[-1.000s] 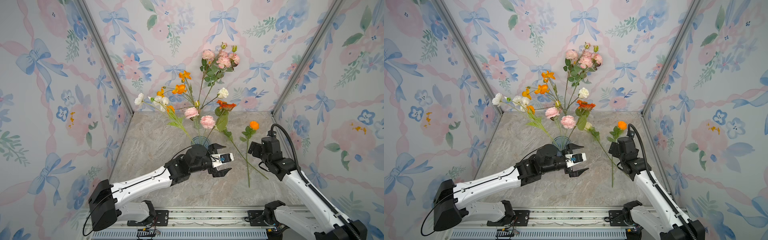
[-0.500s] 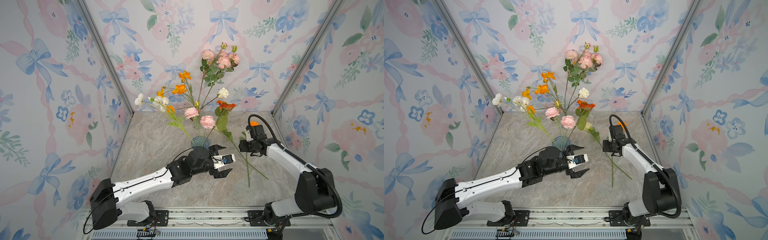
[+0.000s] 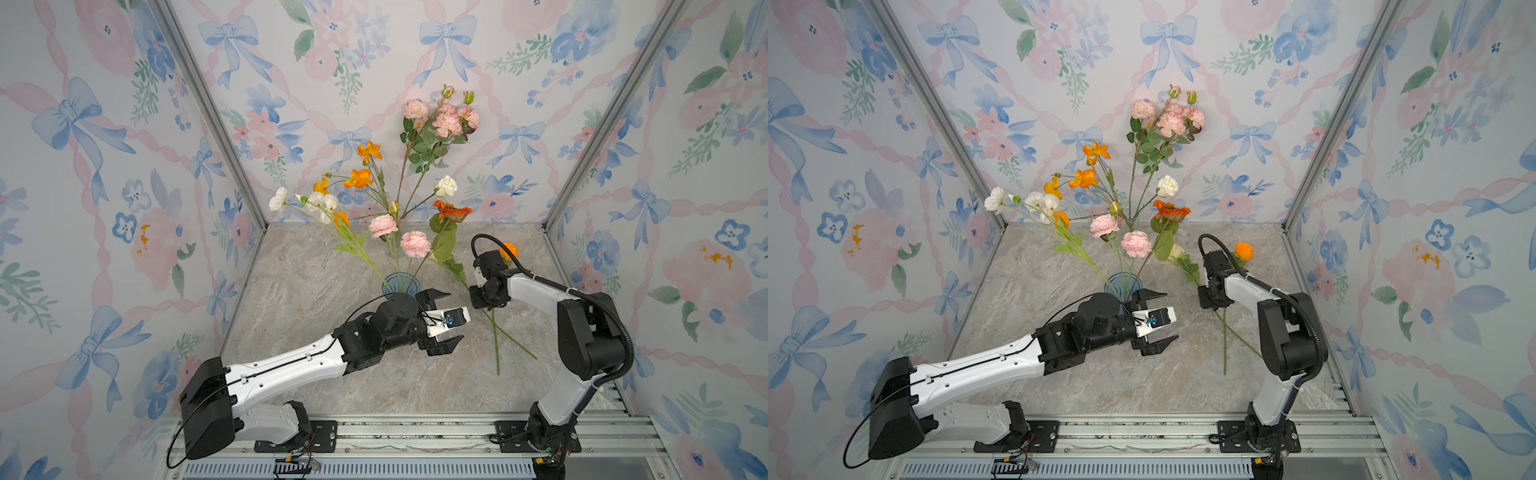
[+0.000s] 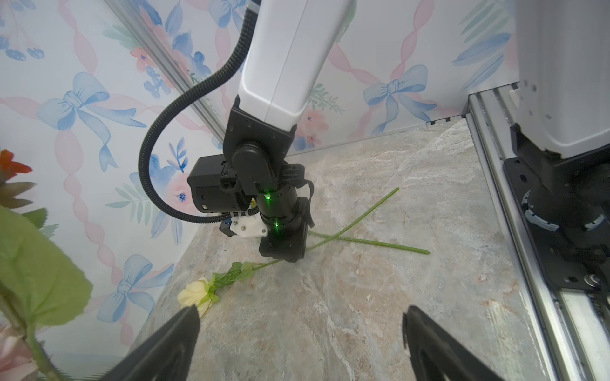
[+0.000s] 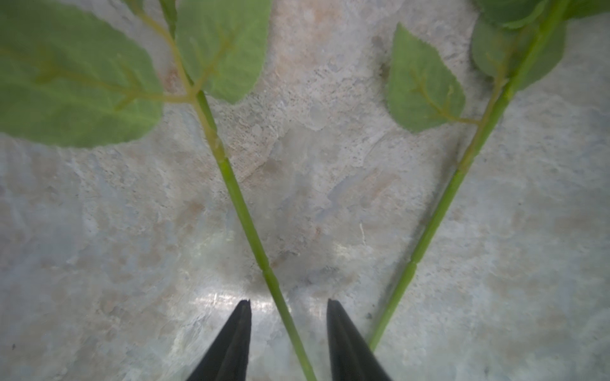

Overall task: Arrange the flowers into the vase
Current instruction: 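Move right gripper down to the cream rose stem and grasp it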

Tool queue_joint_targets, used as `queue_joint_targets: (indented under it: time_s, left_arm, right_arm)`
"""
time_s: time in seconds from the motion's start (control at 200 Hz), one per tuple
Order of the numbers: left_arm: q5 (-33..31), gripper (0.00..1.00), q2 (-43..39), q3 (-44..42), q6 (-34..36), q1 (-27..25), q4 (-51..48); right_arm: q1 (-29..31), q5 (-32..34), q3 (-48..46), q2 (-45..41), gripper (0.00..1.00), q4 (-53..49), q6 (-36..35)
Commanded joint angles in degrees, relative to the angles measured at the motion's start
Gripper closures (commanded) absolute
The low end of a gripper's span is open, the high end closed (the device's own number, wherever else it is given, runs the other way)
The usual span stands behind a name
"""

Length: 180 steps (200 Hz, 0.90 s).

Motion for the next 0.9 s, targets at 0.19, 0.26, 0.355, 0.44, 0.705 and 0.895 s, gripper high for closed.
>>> queue_joint_targets:
  time_s: [0.19,0.26,0.355,0.44,0.705,0.895]
  left_arm:
    - [-0.79,0.02,0.12,-0.81,-0.25,-0.28,-0.14]
    - [-0.89,0.02,-0.03,-0.85,-0.22,-0.22,-0.12]
    - [-0.98,0.02,-0.19,-0.8,-0.19,-0.26,-0.13]
    - [-1.32,0.02,-0.26,-0.8,-0.06,-0.26,-0.14]
    - [-2.05,0.02,-0.66,-0.97,0.3,-0.18,-0.14]
    - [-1.98,0.02,-0.92,-0.97,0.21,-0.03,-0.11]
  right_arm:
    - [1.22,3.53,4.15,3.79,0.75,-2.44,-1.63]
    - [1.41,3.49,4.67,4.34,0.75,-2.91,-2.27]
    - [1.8,3.7,5.31,5.15,0.76,-3.36,-3.32]
    - [2.18,3.75,5.74,5.62,0.76,-3.55,-4.09]
    - [2.64,0.69,5.67,5.38,0.86,-2.82,-6.47]
    - [2.82,-0.77,5.26,2.9,0.95,-2.36,-7.85]
